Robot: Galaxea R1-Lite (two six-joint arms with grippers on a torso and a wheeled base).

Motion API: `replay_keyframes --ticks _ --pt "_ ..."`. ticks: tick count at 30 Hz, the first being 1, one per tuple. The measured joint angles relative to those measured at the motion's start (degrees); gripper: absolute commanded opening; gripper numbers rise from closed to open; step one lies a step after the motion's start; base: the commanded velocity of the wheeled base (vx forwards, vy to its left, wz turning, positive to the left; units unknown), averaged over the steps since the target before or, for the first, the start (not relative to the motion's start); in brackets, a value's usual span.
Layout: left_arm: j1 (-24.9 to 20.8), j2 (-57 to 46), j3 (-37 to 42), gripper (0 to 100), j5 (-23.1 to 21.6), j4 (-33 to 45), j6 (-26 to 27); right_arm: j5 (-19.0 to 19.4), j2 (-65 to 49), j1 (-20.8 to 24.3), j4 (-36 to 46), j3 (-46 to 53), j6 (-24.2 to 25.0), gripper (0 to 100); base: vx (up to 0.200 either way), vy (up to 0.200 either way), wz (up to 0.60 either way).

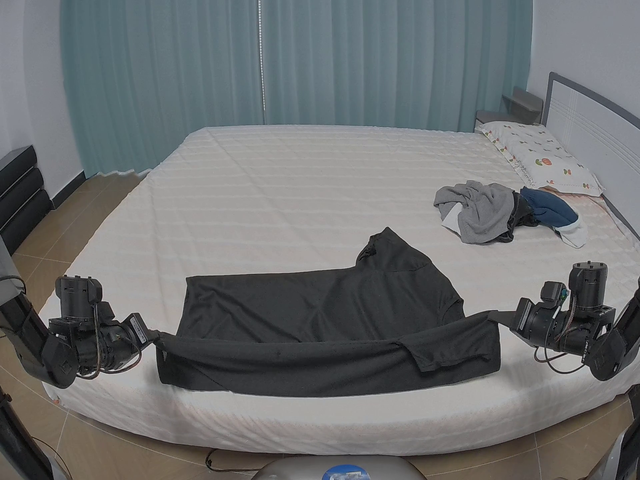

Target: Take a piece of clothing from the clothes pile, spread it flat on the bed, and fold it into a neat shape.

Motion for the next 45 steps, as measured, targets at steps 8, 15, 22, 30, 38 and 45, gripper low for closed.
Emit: replay_keyframes --ticks 8,15,22,30,38,45 --pt "-0.02 -4.0 3.69 0 -1.21 0.01 -0.11 0.24 -3.01 -1.85 -0.24 4.71 -0.05 0 0.0 0.0 0.0" --pt "0.26 -5.85 6.36 0 -1.23 -0.07 0.22 0.33 -5.35 -1.63 -0.22 8.92 -0.13 0 0.0 0.0 0.0" --pt "0.35 -7.8 8.52 0 -1.29 0.0 0.35 0.29 -7.91 -1.49 -0.16 12.54 -0.73 0 0.0 0.0 0.0" --pt "0.28 -9.24 11.5 0 -1.23 0.01 3.67 0.2 -10.29 -1.22 0.11 16.65 -2.44 0 0.0 0.0 0.0" --pt "0.35 -9.57 12.92 0 -1.15 0.52 5.14 0.0 -10.45 -0.96 0.41 18.25 -3.61 0 0.0 0.0 0.0" --pt "0.39 -7.83 9.48 0 -1.12 0.61 4.72 -0.09 -6.92 -1.22 0.55 13.89 -3.61 0 0.0 0.0 0.0"
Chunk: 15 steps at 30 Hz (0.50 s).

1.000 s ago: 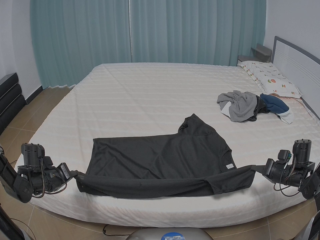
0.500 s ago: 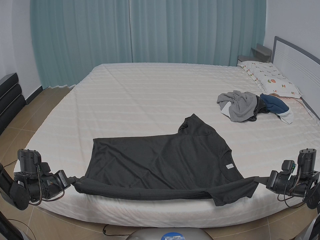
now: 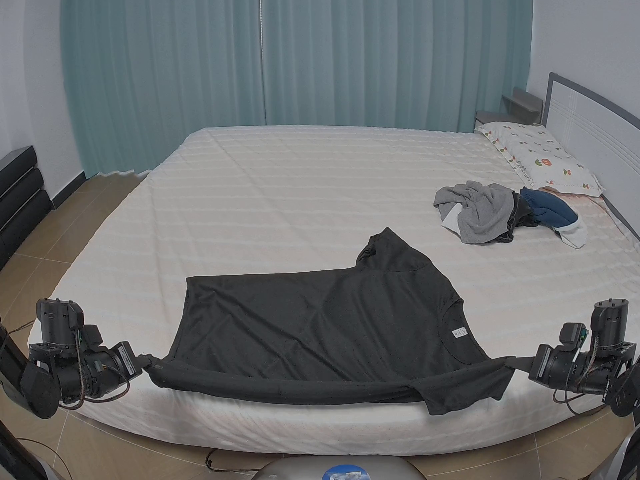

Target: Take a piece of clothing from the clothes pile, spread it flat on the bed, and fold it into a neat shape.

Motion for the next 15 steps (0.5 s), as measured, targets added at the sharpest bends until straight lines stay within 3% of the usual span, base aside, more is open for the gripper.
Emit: replay_keyframes --ticks 6,15 --pt "0.11 4.33 -4.08 0 0.07 -0.05 -0.17 -0.27 5.85 0.15 0.88 -8.23 0.02 0 0.0 0.0 0.0" --pt "-0.11 11.61 -11.12 0 0.27 -0.05 -0.22 -0.38 13.13 0.3 8.85 -21.63 0.02 0 0.0 0.0 0.0"
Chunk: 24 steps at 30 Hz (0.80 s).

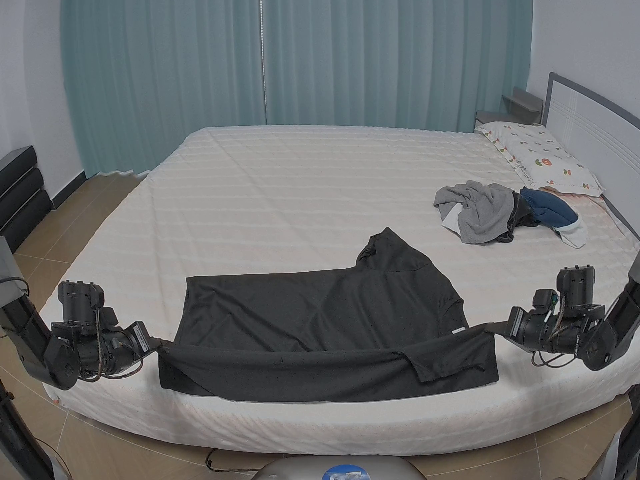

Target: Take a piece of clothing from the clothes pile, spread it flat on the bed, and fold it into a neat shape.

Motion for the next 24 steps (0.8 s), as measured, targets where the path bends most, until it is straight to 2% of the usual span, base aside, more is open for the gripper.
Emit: replay_keyframes --ticks 11,22,23,24 --pt "-0.3 9.92 -7.98 0 0.0 0.1 0.0 0.07 8.7 -0.05 1.91 -7.25 0.37 0 0.0 0.0 0.0" --pt "-0.77 15.49 -11.07 0 -0.24 0.0 -0.15 0.46 15.37 0.06 1.72 -12.28 2.33 0 0.0 0.0 0.0" --pt "-0.8 15.76 -11.22 100 -0.29 -0.01 -0.28 0.49 15.96 0.06 1.72 -12.63 2.55 0 0.0 0.0 0.0" --pt "-0.88 15.93 -11.35 100 -0.3 -0.09 -0.55 0.51 16.34 0.06 1.67 -12.8 2.66 0 0.0 0.0 0.0"
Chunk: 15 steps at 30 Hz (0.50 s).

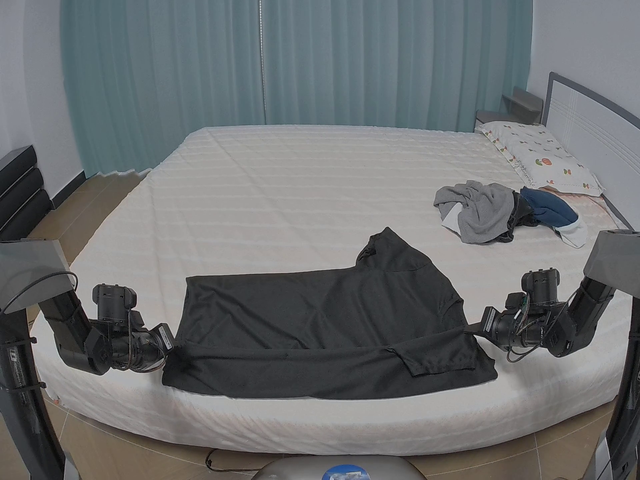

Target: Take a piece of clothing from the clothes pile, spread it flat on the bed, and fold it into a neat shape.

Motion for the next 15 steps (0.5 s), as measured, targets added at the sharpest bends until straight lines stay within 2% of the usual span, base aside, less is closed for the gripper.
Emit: replay_keyframes --ticks 1,2,11,15 --pt "-0.09 0.18 -0.16 100 -0.02 -0.02 -0.46 0.06 0.37 0.0 0.0 -0.18 0.09 0 0.0 0.0 0.0" --pt "-0.15 0.3 -0.33 100 -0.02 -0.04 -0.88 0.09 0.61 0.0 0.0 -0.27 0.13 100 0.0 0.0 0.0" --pt "-1.0 0.57 -1.13 100 0.0 -0.5 -3.23 0.26 1.3 -0.11 -0.11 -0.33 1.43 100 0.0 0.0 0.0" --pt "-0.87 0.07 -0.85 100 0.04 -0.48 -6.02 0.39 0.91 -0.28 -0.96 -0.24 6.63 100 0.0 0.0 0.0"
